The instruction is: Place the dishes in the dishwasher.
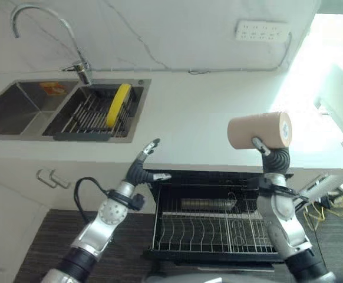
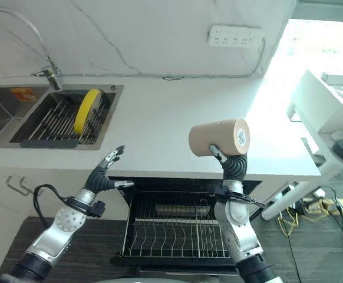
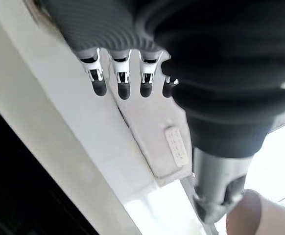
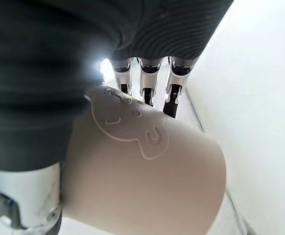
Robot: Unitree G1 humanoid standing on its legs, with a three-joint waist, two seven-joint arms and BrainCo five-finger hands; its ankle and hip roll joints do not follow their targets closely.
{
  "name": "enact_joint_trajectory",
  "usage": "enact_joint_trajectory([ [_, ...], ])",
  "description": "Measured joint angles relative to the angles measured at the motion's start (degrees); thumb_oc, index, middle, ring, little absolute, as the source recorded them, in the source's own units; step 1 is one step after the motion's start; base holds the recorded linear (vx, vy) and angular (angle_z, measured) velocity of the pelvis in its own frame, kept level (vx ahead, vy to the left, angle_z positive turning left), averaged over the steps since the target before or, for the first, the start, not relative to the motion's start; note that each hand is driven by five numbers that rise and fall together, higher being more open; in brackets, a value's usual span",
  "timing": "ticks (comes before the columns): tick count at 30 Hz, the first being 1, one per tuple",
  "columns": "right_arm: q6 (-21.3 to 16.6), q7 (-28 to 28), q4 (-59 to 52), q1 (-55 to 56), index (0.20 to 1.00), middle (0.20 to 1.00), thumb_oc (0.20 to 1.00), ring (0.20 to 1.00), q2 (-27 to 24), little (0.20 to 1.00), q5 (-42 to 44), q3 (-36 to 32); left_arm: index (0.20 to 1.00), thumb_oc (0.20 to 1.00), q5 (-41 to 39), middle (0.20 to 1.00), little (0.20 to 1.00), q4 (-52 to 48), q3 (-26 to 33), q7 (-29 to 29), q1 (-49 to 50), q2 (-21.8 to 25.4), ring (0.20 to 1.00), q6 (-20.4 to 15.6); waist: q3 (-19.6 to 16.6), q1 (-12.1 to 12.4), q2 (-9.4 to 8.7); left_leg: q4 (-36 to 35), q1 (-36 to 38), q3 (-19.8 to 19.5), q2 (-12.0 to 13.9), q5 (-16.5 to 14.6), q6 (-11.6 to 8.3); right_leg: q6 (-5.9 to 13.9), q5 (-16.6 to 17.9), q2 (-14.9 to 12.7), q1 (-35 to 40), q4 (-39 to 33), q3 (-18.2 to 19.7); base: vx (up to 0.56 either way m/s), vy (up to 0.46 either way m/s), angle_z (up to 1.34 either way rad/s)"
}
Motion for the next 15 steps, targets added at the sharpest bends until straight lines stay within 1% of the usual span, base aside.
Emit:
enact_joint_trajectory([
  [1, 0.3, 0.0, 0.0, -0.1, 0.200, 0.200, 0.200, 0.200, -0.2, 0.200, 0.0, -0.1, 1.000, 1.000, 0.3, 1.000, 1.000, -0.8, -0.1, 0.0, 1.8, -0.4, 1.000, 0.0, 0.0, 0.4, 1.46, -0.3, 0.2, 0.1, 1.4, -0.6, -0.76, -0.52, -0.7, 1.1, 0.2, 0.0, -0.1, -0.01, -0.019, 0.07],
  [2, 0.5, -0.2, 0.0, 0.1, 0.200, 0.200, 0.200, 0.200, -1.0, 0.200, 0.0, -0.3, 1.000, 1.000, 1.3, 1.000, 1.000, -1.7, -0.1, -0.1, 3.6, -1.1, 1.000, 0.0, 0.0, 0.4, 2.84, -0.3, 0.2, 0.3, 2.7, -0.6, -0.97, -0.81, -0.6, 2.5, 0.2, 0.0, 0.0, -0.02, -0.019, -0.08],
  [3, 0.5, -0.2, 0.0, 0.1, 0.200, 0.200, 0.200, 0.200, -1.7, 0.200, 0.0, -0.6, 1.000, 1.000, 1.3, 1.000, 1.000, -1.8, -0.1, -0.1, 3.8, -1.6, 1.000, 0.0, 0.0, 0.2, 3.12, -0.3, 0.1, 0.3, 3.0, -0.4, -1.29, -0.88, -0.6, 2.7, 0.1, 0.2, 0.0, -0.01, -0.019, -0.07],
  [4, 0.5, -0.2, 0.0, 0.1, 0.200, 0.200, 0.200, 0.200, -2.1, 0.200, 0.0, -0.9, 1.000, 1.000, 1.4, 1.000, 1.000, -2.1, -0.1, -0.2, 3.6, -1.9, 1.000, 0.0, 0.0, -0.2, 2.99, -0.3, 0.1, 0.3, 2.9, -0.2, -1.61, -0.89, -0.6, 2.7, 0.2, 0.2, 0.0, -0.01, -0.021, -0.03],
  [5, 0.5, -0.3, 0.0, 0.1, 0.200, 0.200, 0.200, 0.200, -1.9, 0.200, 0.0, -0.8, 1.000, 1.000, 1.4, 1.000, 1.000, -2.1, -0.1, -0.5, 3.6, -1.8, 1.000, 0.0, 0.0, -0.7, 2.48, -0.3, 0.0, 0.5, 2.7, -0.2, -1.88, -0.83, -0.5, 2.5, 0.1, 0.2, 0.0, -0.01, -0.014, -0.03],
  [8, 0.5, -0.6, 0.0, 0.1, 0.200, 0.200, 0.200, 0.200, -1.4, 0.200, 0.0, -0.8, 1.000, 1.000, 3.1, 1.000, 1.000, -2.5, -0.1, -1.5, 3.5, -1.1, 1.000, 0.0, -0.2, -0.5, 1.46, -0.3, 0.1, 0.5, 2.6, -0.2, -1.95, -0.84, -0.5, 2.5, 0.1, 0.2, 0.0, 0.00, 0.000, 0.00],
  [14, 0.5, -1.0, 0.0, 0.2, 0.200, 0.200, 0.200, 0.200, -0.9, 0.200, 0.1, -0.8, 1.000, 1.000, 4.0, 1.000, 1.000, -3.8, -0.3, -3.0, 3.8, -0.1, 1.000, 0.1, -0.3, -0.8, 1.44, -0.3, 0.3, 0.7, 2.6, -0.2, -1.96, -0.96, -0.4, 2.4, 0.1, 0.2, 0.1, 0.01, -0.001, -0.02],
  [15, 0.5, -1.0, 0.0, 0.2, 0.200, 0.200, 0.200, 0.200, -0.9, 0.200, 0.1, -0.8, 1.000, 1.000, 4.1, 1.000, 1.000, -3.8, -0.4, -3.8, 3.7, 0.0, 1.000, 0.6, -0.4, -0.8, 1.44, -0.3, 0.4, 0.8, 2.6, -0.2, -1.97, -0.99, -0.4, 2.4, 0.1, 0.2, 0.1, 0.02, 0.002, -0.03],
])
